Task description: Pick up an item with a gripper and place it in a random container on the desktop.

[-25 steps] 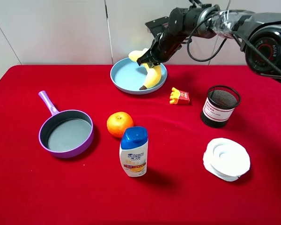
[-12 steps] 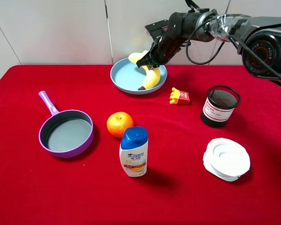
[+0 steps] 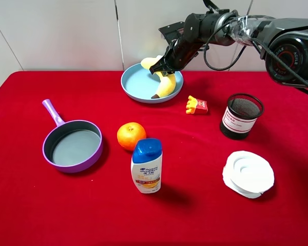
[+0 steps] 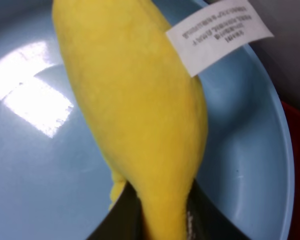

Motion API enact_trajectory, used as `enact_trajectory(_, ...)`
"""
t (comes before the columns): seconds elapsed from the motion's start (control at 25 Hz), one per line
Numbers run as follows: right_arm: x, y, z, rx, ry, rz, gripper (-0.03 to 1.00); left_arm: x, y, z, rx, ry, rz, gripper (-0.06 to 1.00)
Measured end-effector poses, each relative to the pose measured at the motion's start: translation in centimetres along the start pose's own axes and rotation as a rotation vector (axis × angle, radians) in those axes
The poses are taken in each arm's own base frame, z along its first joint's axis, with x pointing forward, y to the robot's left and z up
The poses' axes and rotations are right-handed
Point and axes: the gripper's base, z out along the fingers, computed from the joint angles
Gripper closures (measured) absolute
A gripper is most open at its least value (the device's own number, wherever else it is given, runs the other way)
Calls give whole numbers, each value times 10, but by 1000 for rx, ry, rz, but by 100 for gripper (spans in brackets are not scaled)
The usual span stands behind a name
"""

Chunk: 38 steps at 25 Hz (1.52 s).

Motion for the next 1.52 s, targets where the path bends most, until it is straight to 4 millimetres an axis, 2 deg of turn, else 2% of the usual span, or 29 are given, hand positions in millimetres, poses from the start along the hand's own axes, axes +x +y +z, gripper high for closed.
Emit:
enact_trajectory(0.08,0,0,0,0,0,0,87,0,0,0,0,0,0,-5)
enact_trajectory(0.16,0,0,0,0,1,0,81,0,0,0,0,0,0,-5)
enact_trajectory(0.24,0,0,0,-1,3,0,70,0,0,0,0,0,0,-5)
enact_trajectory(0.44,2,1,0,-8,20,3,36,0,0,0,0,0,0,-5)
enact_trajectory(0.52,2,1,0,-9,23,3,30,0,0,0,0,0,0,-5)
enact_trajectory(1.16,7,6,-4,-59,98,34,27,0,0,0,0,0,0,-5)
enact_trajectory(1.36,-1,7,-32,-79,137,25,27,0,0,0,0,0,0,-5)
enact_trajectory(1.52,-11,8,-67,-77,160,0,27,0,0,0,0,0,0,-5)
